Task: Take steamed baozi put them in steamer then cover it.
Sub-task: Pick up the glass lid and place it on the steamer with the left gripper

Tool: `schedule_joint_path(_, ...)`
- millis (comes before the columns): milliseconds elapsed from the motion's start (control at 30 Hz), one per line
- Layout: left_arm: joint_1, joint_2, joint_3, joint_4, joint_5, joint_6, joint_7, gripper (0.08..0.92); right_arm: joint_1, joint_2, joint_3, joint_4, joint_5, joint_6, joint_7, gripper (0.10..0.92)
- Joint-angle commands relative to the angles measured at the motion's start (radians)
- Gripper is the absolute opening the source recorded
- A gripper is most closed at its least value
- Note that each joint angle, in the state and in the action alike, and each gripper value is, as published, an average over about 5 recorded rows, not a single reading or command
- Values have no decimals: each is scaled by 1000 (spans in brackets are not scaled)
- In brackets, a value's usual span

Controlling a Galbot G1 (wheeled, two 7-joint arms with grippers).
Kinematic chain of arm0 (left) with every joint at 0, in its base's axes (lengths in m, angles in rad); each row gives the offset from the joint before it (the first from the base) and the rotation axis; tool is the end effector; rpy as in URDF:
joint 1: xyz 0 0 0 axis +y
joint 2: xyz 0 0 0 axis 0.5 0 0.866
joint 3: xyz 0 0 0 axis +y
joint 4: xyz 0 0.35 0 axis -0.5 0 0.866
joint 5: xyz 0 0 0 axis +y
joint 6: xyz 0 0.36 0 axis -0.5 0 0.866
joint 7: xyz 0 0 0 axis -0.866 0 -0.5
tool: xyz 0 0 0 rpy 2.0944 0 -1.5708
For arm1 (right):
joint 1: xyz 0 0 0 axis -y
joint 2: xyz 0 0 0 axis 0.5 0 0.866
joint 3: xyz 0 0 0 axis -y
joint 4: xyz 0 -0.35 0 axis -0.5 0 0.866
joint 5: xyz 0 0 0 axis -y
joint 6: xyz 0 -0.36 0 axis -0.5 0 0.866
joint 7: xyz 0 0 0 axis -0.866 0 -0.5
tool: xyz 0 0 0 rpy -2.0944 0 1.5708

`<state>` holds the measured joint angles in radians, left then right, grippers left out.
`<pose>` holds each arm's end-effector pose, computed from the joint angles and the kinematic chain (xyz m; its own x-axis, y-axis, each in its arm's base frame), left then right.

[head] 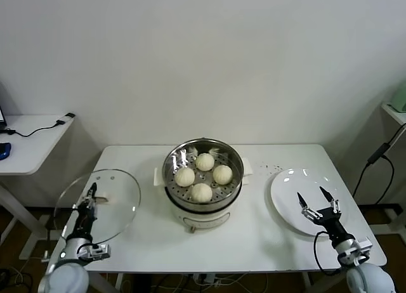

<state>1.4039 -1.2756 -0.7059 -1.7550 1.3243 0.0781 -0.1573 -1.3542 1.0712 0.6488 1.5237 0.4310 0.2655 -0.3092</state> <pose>0.2377 0.1440 -0.3587 -0.9830 -0.1794 -0.0390 -0.0198 -0.1080 0.9940 0.2493 -0.2152 -0.3944 -0.9792 -0.1961 0.0516 -0.2001 0.9756 -0.0901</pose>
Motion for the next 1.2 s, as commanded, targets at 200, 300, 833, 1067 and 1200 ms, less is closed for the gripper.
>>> schedule_joint_path(200,-30,229,188,-322,-110,479,148,150,65,2,-32,-22,-35,-11,17,823)
schedule_joint_path(300,-80,271,285,-352,-130,553,187,150,76,3,-42,-27,-44,-13,22,823)
schedule_joint_path(833,-491,175,761,-233,-15,705,430,150,101,18,-49,-56,-72,-14,34,823)
schedule_joint_path(1067,-578,11,863,-127,46,707,435,150,90,24,-31,-63,-75,-7,31,823)
schedule_joint_path(1200,-595,-77,897,-65,68,707,429,150,83,23,-20,-67,-75,-2,28,823)
